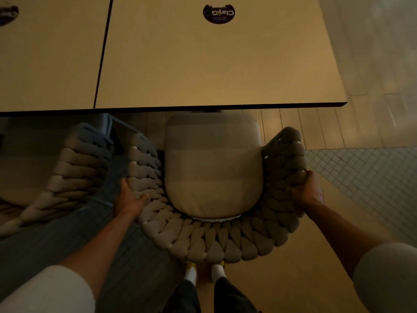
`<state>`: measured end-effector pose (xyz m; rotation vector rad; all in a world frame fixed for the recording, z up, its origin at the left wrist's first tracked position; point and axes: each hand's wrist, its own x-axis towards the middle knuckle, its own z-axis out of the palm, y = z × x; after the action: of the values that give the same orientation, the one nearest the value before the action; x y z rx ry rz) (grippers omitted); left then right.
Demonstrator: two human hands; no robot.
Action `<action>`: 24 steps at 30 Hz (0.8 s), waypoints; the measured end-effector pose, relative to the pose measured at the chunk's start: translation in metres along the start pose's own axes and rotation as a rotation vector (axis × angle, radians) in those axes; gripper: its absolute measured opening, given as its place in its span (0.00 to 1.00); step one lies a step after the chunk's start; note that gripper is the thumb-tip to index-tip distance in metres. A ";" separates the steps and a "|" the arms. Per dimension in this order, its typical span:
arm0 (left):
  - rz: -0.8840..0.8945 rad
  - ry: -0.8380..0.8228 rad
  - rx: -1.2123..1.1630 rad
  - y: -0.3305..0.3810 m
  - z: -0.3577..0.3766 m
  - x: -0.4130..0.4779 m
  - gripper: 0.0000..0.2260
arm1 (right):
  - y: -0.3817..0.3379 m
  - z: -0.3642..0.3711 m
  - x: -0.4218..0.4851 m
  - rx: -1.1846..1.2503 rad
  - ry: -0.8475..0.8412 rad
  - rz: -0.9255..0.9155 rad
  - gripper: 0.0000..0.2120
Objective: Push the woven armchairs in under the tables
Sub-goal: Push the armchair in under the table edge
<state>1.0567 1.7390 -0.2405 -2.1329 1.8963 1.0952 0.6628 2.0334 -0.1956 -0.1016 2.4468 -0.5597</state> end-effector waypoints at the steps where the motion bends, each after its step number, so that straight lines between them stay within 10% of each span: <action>1: 0.005 0.002 0.001 0.000 0.000 -0.001 0.32 | 0.000 -0.001 0.000 -0.002 0.001 -0.002 0.32; 24: -0.013 -0.029 -0.002 0.008 -0.003 0.000 0.46 | -0.010 -0.001 0.007 -0.027 0.005 -0.032 0.32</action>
<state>1.0509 1.7354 -0.2352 -2.1162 1.8668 1.1196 0.6562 2.0228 -0.1944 -0.1508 2.4616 -0.5419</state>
